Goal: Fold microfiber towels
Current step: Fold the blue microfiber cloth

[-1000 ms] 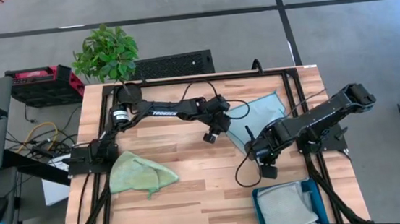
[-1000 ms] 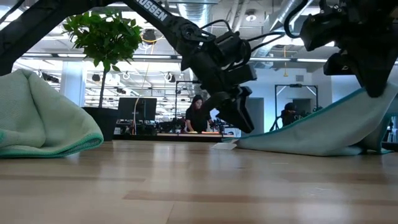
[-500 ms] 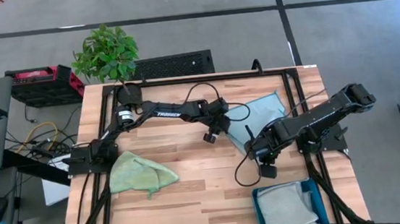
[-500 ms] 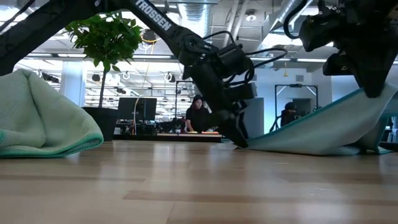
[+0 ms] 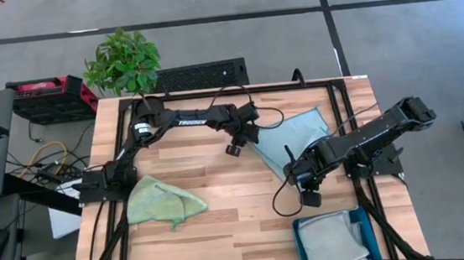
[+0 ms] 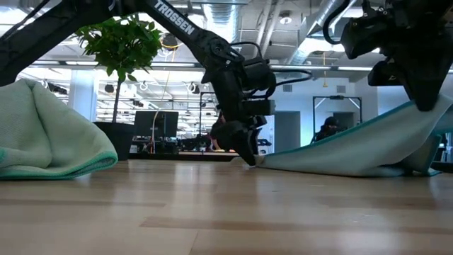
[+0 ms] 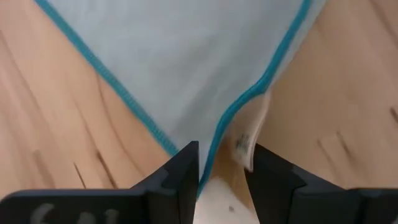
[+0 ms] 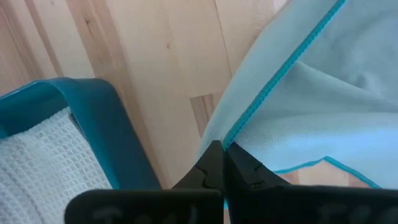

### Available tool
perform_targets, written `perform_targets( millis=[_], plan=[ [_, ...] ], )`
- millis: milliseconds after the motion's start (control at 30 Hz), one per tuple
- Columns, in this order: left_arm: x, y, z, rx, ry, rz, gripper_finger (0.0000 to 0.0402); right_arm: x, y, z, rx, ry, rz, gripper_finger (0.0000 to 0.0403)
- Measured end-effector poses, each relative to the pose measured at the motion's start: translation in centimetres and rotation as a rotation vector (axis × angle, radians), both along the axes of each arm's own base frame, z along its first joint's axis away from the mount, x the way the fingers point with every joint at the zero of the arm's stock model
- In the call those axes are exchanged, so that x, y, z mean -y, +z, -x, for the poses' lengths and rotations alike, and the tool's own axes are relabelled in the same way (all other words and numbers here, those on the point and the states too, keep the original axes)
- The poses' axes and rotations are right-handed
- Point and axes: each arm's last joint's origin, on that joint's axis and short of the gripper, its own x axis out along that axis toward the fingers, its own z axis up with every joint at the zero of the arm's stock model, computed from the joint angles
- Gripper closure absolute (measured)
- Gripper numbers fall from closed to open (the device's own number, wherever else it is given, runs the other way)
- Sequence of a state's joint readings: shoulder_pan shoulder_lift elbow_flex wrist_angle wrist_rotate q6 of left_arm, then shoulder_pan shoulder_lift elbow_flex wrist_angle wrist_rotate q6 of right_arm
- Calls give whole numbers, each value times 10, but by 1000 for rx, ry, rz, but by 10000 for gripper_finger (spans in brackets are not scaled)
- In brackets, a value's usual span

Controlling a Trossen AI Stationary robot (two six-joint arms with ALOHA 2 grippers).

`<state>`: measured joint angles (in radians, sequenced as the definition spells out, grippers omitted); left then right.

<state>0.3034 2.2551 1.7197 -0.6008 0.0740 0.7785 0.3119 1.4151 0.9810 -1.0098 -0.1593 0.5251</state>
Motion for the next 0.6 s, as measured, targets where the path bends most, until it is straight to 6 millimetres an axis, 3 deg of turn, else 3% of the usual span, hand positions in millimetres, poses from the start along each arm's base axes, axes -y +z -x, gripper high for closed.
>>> perform_targets(
  millis=[167, 433, 600],
  plan=[
    [-12, 2, 4, -13, -3, -9, 293, 0, 0, 0, -1, 0, 1, 388],
    [-10, 0, 5, -32, -72, -26, 391, 2, 0, 0, -1, -7, 3, 385],
    [-7, 0, 4, -34, -78, -25, 399, 2, 0, 0, -1, -7, 3, 387]
  ],
)
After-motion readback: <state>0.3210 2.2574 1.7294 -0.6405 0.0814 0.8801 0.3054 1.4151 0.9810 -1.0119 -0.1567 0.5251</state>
